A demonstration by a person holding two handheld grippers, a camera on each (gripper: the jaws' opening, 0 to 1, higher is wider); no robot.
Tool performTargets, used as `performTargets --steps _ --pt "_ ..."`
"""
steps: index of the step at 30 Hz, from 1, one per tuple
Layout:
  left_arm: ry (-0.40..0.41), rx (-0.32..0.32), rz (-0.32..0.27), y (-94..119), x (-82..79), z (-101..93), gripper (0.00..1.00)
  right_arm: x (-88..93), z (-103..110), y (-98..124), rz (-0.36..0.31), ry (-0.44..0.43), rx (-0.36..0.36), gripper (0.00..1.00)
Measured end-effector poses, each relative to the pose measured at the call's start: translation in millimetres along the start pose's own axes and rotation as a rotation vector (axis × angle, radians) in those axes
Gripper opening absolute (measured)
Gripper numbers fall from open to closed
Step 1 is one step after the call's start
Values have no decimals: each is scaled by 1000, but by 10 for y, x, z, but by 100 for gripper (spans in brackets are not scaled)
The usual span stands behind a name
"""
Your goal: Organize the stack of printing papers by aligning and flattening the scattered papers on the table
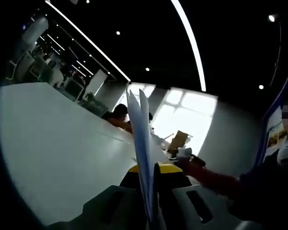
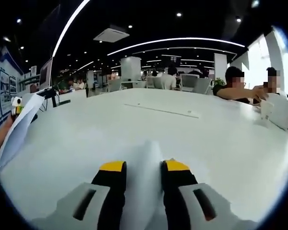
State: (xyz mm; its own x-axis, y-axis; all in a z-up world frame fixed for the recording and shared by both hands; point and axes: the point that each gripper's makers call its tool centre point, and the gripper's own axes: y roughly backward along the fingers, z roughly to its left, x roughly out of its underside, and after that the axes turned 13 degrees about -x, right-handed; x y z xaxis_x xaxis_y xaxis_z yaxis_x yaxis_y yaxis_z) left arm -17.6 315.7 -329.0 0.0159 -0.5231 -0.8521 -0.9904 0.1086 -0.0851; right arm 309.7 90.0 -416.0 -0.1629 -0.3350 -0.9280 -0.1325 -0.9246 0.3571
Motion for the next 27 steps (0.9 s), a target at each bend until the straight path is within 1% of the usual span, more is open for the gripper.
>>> performTargets --steps 7,17,22,24,27 --pt "-1 1 -1 4 -10 9 6 7 74 5 4 14 -4 22" --pt "-3 4 -3 7 -10 -2 6 8 218 29 9 39 -18 11" --pt "-4 5 -4 5 -7 -9 6 -54 334 64 -29 58 -49 8" --pt "-4 5 -4 4 -6 -10 6 -87 295 61 -47 74 -56 8" --pt "-4 5 -4 2 -4 -13 6 -144 322 80 -72 93 -61 8"
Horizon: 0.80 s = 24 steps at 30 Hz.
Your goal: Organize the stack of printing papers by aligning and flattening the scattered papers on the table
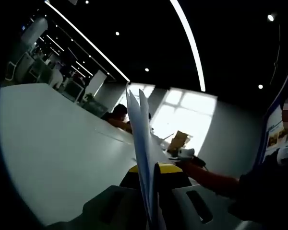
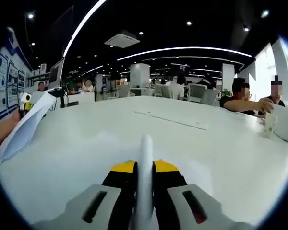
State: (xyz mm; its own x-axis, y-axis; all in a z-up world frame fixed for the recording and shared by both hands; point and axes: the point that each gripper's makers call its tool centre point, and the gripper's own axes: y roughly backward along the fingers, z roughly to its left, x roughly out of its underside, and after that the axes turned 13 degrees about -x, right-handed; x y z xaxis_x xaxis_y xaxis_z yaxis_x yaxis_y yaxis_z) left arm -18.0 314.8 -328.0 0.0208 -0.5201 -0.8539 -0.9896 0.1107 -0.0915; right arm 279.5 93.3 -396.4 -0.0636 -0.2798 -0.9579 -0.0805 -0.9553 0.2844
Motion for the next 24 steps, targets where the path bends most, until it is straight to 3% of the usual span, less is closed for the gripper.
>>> performTargets --steps 24 --pt "-4 2 -2 1 35 -70 6 -122 -170 -30 -38 26 -13 8"
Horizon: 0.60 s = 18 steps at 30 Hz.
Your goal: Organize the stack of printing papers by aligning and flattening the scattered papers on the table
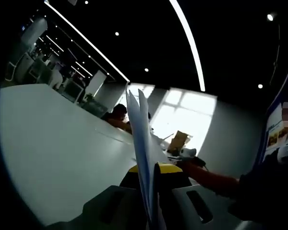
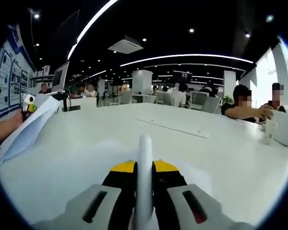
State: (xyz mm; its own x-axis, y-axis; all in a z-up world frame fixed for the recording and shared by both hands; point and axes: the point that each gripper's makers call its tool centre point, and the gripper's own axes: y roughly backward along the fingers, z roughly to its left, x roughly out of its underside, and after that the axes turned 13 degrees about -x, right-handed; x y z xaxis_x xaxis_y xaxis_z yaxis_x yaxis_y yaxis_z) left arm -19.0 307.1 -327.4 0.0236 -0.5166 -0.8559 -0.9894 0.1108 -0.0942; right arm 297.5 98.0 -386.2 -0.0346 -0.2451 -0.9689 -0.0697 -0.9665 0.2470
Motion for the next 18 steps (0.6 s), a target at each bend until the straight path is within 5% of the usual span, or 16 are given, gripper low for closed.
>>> performTargets --steps 18 --pt "-6 0 -1 9 -3 -9 6 -165 40 60 -77 24 -4 6"
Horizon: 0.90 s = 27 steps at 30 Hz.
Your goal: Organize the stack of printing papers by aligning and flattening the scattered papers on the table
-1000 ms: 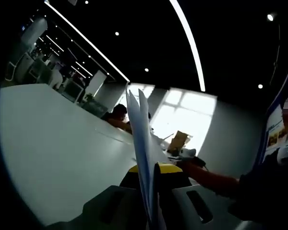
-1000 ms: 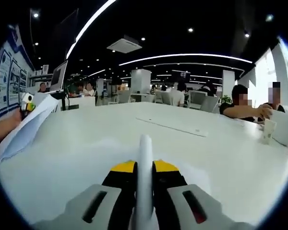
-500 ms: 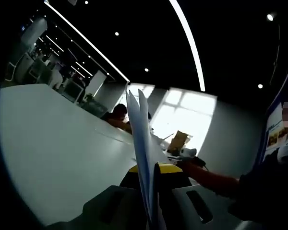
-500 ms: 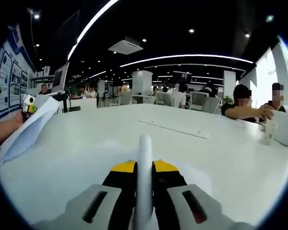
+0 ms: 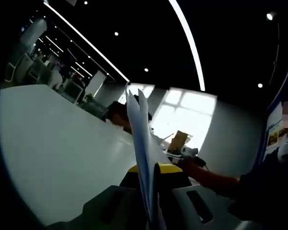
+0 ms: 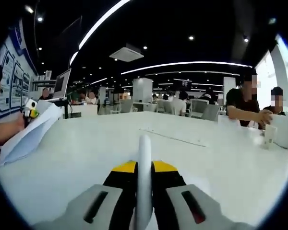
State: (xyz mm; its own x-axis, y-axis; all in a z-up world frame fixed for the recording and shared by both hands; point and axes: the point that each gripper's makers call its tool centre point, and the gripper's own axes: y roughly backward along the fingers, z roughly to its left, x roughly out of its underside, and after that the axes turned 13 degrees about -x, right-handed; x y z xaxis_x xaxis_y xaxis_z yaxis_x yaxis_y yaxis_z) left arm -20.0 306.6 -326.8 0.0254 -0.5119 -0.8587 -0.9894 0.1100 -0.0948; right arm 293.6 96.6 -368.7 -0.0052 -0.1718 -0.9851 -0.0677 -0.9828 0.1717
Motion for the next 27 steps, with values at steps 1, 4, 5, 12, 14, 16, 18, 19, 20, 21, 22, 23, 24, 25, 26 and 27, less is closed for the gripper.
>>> performTargets --steps 1,4,5,12,14,16,18,19,20,21,22,23,24,25,26,27 --pt "-1 0 0 1 -1 0 6 1 7 0 0 0 0 6" --pt "-3 0 -1 2 -3 1 6 -3 60 1 -2 5 -3 6" --pt "-4 0 -1 2 -3 1 6 -7 70 2 -3 8 -3 6" --pt "-16 0 -3 1 -6 -4 6 -38 119 21 -15 13 2 6" --pt "-21 0 -3 1 -5 -3 6 -51 142 24 -17 18 2 6" --pt "-21 0 -2 0 -4 0 6 -60 159 24 -18 20 2 6" --pt "-22 0 -1 0 -6 1 6 -72 154 21 -21 22 3 6" --pt "-21 0 -1 0 -6 1 6 -90 164 21 -25 26 4 6" --pt "-21 0 -2 0 -8 2 6 -115 180 22 -29 32 4 6" --pt "-21 0 -2 0 -8 3 6 -129 187 21 -31 35 5 6" --pt "-22 0 -2 0 -9 5 6 -135 178 19 -34 39 8 6" --pt "-23 0 -2 -1 -9 5 6 -140 172 20 -36 44 11 6" --pt "-25 -1 -2 -1 -10 5 6 -143 155 21 -36 46 15 5" --pt "-27 -1 -2 -1 -9 7 6 -147 153 24 -36 49 18 5" --pt "-28 -1 -2 -1 -9 7 6 -148 154 24 -36 50 18 5" --pt "-30 -1 -1 -2 -7 7 6 -149 162 28 -37 54 20 5"
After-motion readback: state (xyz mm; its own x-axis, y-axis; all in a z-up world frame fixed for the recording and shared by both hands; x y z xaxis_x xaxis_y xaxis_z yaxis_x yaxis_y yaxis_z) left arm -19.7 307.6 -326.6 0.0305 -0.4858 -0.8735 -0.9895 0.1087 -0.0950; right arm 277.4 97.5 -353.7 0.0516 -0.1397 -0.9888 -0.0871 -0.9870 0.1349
